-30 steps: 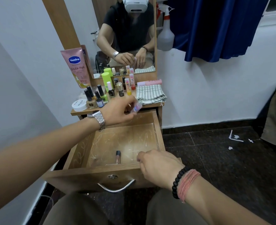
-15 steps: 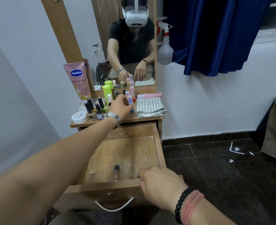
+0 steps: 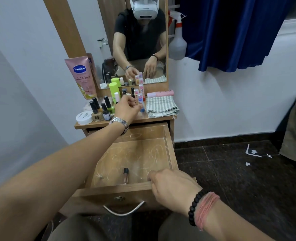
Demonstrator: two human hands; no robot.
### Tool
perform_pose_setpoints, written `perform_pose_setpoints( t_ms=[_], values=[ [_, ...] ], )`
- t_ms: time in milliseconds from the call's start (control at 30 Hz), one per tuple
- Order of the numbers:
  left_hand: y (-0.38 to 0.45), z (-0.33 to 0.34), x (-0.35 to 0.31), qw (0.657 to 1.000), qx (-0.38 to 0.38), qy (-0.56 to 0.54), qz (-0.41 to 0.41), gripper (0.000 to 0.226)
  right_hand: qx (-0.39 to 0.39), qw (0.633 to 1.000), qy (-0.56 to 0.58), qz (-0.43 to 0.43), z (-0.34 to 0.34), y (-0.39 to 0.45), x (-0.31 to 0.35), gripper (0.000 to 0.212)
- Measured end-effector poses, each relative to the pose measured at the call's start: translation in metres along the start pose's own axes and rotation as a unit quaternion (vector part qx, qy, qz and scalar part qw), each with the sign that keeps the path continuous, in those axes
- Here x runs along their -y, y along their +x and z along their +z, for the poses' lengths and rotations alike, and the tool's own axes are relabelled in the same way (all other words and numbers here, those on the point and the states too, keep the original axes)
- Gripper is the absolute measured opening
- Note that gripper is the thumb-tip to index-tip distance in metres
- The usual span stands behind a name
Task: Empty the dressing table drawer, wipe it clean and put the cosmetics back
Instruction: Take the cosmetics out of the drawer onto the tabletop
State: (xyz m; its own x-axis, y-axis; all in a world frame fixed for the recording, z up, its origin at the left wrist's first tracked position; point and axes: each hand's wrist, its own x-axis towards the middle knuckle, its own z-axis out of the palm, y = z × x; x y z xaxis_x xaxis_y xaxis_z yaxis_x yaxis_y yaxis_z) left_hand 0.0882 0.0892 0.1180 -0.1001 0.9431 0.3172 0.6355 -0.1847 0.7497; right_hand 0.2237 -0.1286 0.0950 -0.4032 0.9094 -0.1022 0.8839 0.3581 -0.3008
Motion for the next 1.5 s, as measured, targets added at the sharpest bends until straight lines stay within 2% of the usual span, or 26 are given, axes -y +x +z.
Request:
perform_pose_setpoints(
  t_ms=[67, 100, 167, 233, 300, 367, 467, 567, 700, 800, 867, 1067, 1267, 1333, 1433, 1500],
  values=[
    [-0.025, -0.013, 0.000, 0.999, -0.039, -0.024, 0.027, 0.014, 0.005, 1.000, 0.002, 0.002, 0.000, 0.000, -0.001, 0.033],
    [-0.039, -0.020, 0.003, 0.999, -0.017, -0.012, 0.051, 0.010, 0.006, 1.000, 0.002, 0.002, 0.000, 0.001, -0.002, 0.033],
    [-0.066, -0.036, 0.015, 0.990, 0.109, 0.037, 0.084, 0.007, 0.011, 1.000, 0.000, 0.004, 0.001, 0.002, -0.001, 0.034],
    [-0.088, -0.052, 0.035, 0.952, 0.279, 0.099, 0.080, 0.002, 0.023, 1.000, 0.005, 0.011, 0.001, 0.003, -0.002, 0.033],
    [-0.102, -0.069, 0.059, 0.900, 0.403, 0.155, 0.063, 0.004, 0.041, 0.998, 0.033, 0.016, -0.001, 0.004, -0.002, 0.031],
    [-0.110, -0.085, 0.081, 0.852, 0.476, 0.211, 0.048, 0.006, 0.069, 0.993, 0.090, 0.022, -0.004, 0.007, -0.004, 0.029],
    [-0.119, -0.097, 0.096, 0.795, 0.539, 0.277, 0.017, 0.012, 0.095, 0.984, 0.147, 0.042, -0.008, 0.022, -0.005, 0.034],
    [-0.121, -0.098, 0.099, 0.784, 0.551, 0.286, -0.012, 0.027, 0.149, 0.973, 0.160, 0.076, -0.002, 0.046, -0.005, 0.037],
    [-0.120, -0.095, 0.101, 0.782, 0.562, 0.269, -0.021, 0.032, 0.199, 0.962, 0.126, 0.138, 0.009, 0.074, -0.003, 0.037],
    [-0.122, -0.094, 0.100, 0.789, 0.566, 0.237, -0.013, 0.032, 0.235, 0.962, 0.079, 0.113, 0.015, 0.088, 0.003, 0.040],
    [-0.123, -0.093, 0.097, 0.796, 0.567, 0.211, -0.006, 0.035, 0.245, 0.960, 0.091, 0.100, 0.018, 0.095, 0.010, 0.038],
    [-0.125, -0.084, 0.088, 0.806, 0.554, 0.210, 0.019, 0.034, 0.237, 0.962, 0.070, 0.113, 0.028, 0.114, 0.040, 0.036],
    [-0.126, -0.075, 0.089, 0.821, 0.494, 0.285, 0.006, 0.028, 0.259, 0.955, 0.065, 0.129, 0.029, 0.132, 0.052, 0.023],
    [-0.126, -0.074, 0.092, 0.837, 0.463, 0.292, -0.007, 0.028, 0.234, 0.963, 0.049, 0.127, 0.036, 0.139, 0.055, 0.018],
    [-0.126, -0.075, 0.095, 0.847, 0.426, 0.318, -0.032, 0.030, 0.206, 0.972, 0.009, 0.113, 0.049, 0.146, 0.058, 0.031],
    [-0.127, -0.076, 0.094, 0.841, 0.435, 0.319, -0.040, 0.032, 0.189, 0.973, 0.020, 0.132, 0.053, 0.149, 0.061, 0.032]
  ],
)
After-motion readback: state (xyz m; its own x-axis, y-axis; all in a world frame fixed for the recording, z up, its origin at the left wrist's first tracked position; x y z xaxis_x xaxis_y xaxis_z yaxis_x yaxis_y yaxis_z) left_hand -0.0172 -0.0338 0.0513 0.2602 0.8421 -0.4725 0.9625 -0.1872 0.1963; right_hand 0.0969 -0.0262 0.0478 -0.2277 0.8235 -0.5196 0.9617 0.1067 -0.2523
